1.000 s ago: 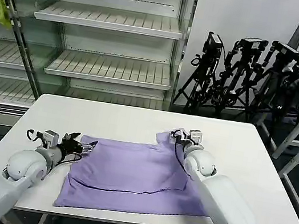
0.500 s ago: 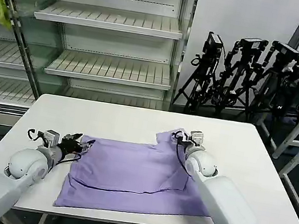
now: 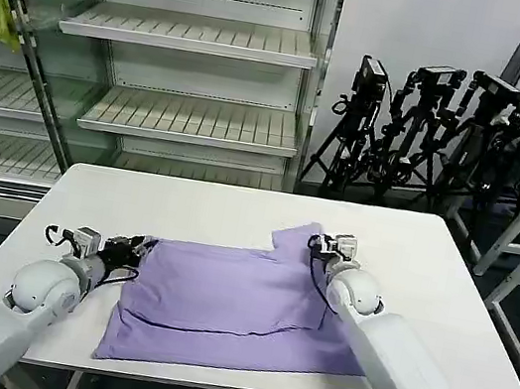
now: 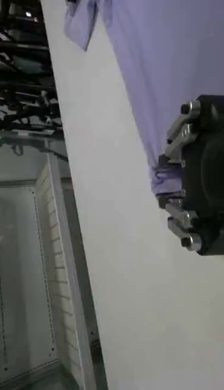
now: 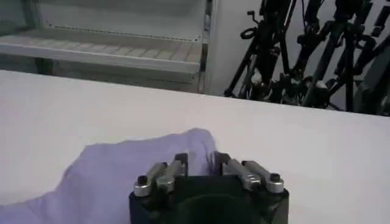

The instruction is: Fold and organize the clothes.

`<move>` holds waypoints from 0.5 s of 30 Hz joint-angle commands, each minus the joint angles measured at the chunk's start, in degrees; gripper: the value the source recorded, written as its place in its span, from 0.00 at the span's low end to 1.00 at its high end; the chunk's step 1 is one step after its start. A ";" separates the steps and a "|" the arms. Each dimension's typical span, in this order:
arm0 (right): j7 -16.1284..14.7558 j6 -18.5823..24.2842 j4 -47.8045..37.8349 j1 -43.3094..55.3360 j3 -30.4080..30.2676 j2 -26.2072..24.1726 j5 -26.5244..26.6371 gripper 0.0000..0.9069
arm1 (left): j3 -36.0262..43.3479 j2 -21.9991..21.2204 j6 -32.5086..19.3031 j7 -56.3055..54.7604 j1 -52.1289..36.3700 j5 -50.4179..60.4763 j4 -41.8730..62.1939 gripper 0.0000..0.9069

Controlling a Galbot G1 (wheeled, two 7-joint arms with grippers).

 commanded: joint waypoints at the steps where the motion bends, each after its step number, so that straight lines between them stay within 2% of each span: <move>1: -0.18 0.01 0.32 -0.39 0.06 -0.04 -0.01 0.00 | -0.11 0.06 0.04 -0.04 0.20 0.08 -0.06 0.29; 3: -0.20 0.03 0.51 -0.54 0.11 -0.22 -0.06 0.00 | -0.18 0.12 0.04 -0.02 0.39 0.09 -0.21 0.13; 6: -0.28 0.07 0.85 -0.87 0.29 -0.44 -0.23 0.00 | -0.31 0.13 -0.03 -0.01 0.57 0.09 -0.25 0.07; 15: -0.43 1.14 1.66 -1.46 0.41 -0.94 -0.82 0.00 | -1.11 0.40 -0.37 0.04 1.69 0.14 -1.23 0.06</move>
